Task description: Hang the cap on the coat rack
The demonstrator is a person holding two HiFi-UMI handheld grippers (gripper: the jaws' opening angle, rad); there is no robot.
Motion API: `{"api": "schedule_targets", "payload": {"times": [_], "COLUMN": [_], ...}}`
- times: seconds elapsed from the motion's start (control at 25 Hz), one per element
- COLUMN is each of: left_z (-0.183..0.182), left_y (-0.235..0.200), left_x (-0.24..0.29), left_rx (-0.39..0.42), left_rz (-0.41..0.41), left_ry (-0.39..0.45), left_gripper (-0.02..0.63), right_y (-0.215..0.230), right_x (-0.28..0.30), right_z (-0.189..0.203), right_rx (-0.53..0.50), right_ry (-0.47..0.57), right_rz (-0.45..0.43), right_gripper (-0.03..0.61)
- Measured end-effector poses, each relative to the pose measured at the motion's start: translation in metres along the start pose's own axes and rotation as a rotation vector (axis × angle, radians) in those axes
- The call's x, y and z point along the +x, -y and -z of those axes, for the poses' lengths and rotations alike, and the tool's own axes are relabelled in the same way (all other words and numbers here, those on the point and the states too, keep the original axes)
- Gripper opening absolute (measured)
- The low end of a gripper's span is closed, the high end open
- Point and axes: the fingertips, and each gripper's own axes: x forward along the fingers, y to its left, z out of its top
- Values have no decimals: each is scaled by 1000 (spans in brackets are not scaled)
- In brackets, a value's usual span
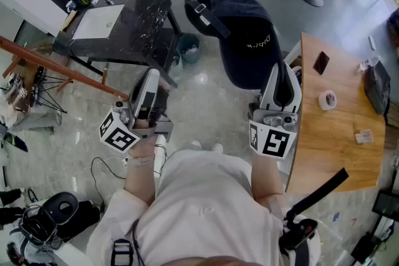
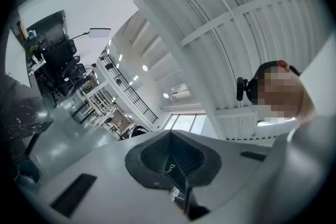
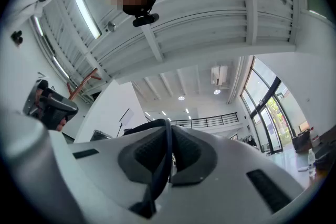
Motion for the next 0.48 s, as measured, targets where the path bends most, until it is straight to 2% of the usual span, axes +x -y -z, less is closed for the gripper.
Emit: {"api": "schedule_targets", "payload": {"times": [0.2,0.48], "left_z": [11,6], "left_y": [-4,-32], "left_x": [2,-2], "left_rx": [-2,-7], "left_rz": [-26,-64], "left_ry": [-8,12], "left_gripper": [8,8], "right_y": [-1,-16], "right_x": [5,28], "right_z": [10,32], "right_rx": [22,52], "right_ry": [-9,-14], "right_rz": [-35,-74], "right_gripper": [37,37]}}
